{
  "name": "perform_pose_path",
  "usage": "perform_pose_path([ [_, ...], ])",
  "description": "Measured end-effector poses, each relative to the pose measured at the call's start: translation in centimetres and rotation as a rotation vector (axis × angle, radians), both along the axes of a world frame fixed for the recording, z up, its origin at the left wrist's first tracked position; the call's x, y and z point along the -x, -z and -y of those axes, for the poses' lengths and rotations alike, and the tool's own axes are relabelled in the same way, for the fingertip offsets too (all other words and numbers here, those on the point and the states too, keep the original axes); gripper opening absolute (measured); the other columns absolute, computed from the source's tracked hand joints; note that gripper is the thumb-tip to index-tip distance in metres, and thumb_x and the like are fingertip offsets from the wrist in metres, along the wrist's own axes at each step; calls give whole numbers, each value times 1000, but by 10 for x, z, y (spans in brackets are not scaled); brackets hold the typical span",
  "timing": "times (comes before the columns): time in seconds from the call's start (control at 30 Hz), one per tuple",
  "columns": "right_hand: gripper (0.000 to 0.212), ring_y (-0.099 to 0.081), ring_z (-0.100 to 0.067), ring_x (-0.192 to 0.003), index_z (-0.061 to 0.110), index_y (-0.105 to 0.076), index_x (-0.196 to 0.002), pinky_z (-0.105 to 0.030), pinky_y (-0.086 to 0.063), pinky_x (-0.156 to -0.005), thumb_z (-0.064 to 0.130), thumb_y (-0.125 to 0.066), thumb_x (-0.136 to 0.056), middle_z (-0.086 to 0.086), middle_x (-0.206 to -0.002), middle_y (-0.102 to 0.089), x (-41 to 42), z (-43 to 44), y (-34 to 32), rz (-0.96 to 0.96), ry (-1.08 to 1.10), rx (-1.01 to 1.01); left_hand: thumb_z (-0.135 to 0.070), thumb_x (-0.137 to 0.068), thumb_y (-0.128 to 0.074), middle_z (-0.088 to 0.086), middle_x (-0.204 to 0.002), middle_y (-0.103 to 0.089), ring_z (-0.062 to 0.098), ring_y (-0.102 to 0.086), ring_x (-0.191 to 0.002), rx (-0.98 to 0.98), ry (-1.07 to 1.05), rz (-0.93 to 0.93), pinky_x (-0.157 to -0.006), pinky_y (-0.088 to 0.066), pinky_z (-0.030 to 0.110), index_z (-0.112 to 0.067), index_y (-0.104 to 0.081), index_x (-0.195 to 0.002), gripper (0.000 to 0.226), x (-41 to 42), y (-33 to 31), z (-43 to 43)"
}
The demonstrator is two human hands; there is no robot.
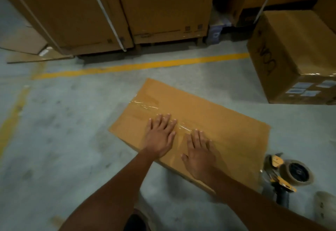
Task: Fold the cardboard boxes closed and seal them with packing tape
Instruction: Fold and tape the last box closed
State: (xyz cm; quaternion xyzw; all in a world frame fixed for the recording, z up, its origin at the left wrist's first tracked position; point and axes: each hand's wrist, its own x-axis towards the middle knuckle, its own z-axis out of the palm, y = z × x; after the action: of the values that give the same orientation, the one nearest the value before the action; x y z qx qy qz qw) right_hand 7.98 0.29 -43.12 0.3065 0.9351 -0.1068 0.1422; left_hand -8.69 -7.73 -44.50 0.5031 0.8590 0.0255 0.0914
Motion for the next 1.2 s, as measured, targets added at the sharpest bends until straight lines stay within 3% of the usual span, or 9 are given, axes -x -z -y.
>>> perform_pose_path([
  [0.07, 78, 11, -33, -151, 18, 2, -157, -57, -4, -119, 54, -33, -99, -11, -164, 13, 17, -3, -7, 26, -60, 69, -52, -101, -13, -2, -166, -12, 26, -4, -153, -21, -64, 3, -120, -5, 57, -34, -24, -155, 58, 9, -2, -2],
  [0.27, 74, 8, -28, -152, 25, -4, -157, -58, -3, -118, 59, -31, -97, -6, -165, 8, 63, 4, -12, -17, -82, 133, -60, -100, -18, 15, -165, -5, 43, 0, -150, -10, -494, 25, -112, -3, 72, -45, -18, -153, 55, 70, -2, 20],
  [0.37, 73, 9, -26, -152, 23, -4, -158, -58, -1, -117, 60, -27, -99, -4, -165, 10, 70, 2, -12, 5, -23, 197, -64, -98, -19, 18, -163, -9, 46, -14, -146, 25, -488, -1, -111, -15, 71, -47, -16, -152, 57, 76, -7, 21],
  [0.53, 78, 3, -21, -152, 13, -6, -157, -56, -16, -119, 62, -22, -99, -2, -166, 6, 76, -24, -21, 96, -27, 276, -72, -95, -19, 25, -150, -27, 42, -34, -132, 108, -461, -42, -100, -35, 59, -46, -15, -153, 64, 79, -16, 31],
  [0.7, 86, 8, -31, -151, 16, -3, -157, -61, -14, -115, 64, -37, -94, 1, -165, 11, 50, -31, -28, 182, -72, 190, -71, -95, -19, 22, -140, -32, 38, -34, -126, 161, -486, -16, -96, -38, 54, -43, -11, -154, 66, 38, -23, 37],
  [0.83, 115, 18, -45, -146, 18, 5, -157, -67, -9, -113, 69, -61, -77, -10, -162, 21, 16, -13, -30, 236, -215, 193, -67, -97, -23, 22, -139, -29, 37, -32, -126, 195, -539, 55, -97, -39, 54, -41, -9, -155, 65, 9, -28, 40],
  [1.0, 130, 22, -46, -145, 18, 12, -155, -69, -5, -112, 54, -79, -70, -15, -159, 27, -14, -23, -29, 306, -295, 110, -62, -98, -31, 21, -133, -32, 38, -35, -124, 202, -587, 140, -97, -40, 52, -40, -15, -155, 62, -23, -37, 32],
  [1.2, 111, 14, -40, -149, 30, 9, -155, -69, -9, -111, 27, -73, -80, -4, -162, 22, -52, -51, -36, 305, -121, 85, -59, -98, -39, 22, -137, -28, 41, -35, -126, 170, -608, 276, -99, -42, 53, -38, -15, -155, 65, -70, -43, 11],
])
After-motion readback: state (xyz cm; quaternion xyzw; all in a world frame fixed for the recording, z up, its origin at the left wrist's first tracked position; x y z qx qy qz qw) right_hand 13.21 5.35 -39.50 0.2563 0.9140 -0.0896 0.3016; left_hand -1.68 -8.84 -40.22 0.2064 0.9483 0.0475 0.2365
